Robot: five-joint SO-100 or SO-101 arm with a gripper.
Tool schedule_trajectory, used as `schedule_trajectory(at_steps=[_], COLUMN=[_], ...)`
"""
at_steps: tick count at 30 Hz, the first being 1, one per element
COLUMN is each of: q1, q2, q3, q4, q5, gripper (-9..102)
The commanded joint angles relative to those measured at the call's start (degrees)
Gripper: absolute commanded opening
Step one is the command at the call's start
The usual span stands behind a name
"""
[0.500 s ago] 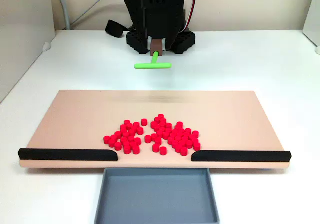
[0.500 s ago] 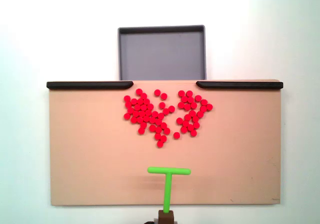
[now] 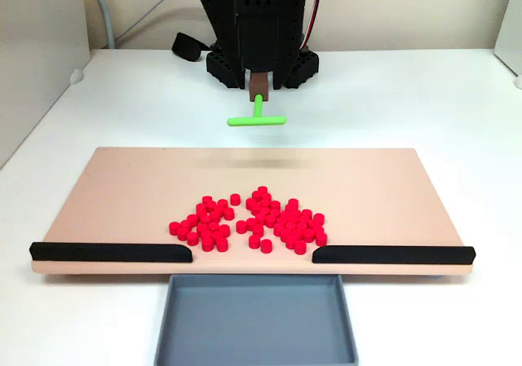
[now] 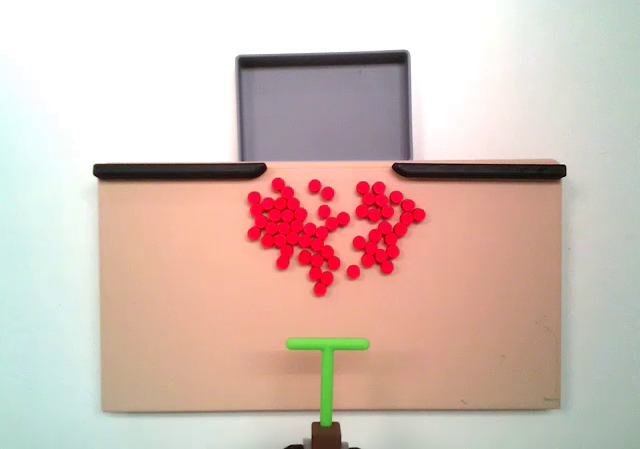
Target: Gather the bottom side granules
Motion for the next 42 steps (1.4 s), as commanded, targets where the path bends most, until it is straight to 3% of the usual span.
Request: schedule_trajectory(at_steps=[1, 42], q1=[0.4, 1.0], q2=[0.5, -0.1], q3=[-1.2, 0.6], q4=[-0.1, -2.8], q5=[-1.0, 0.6], gripper=[0, 0])
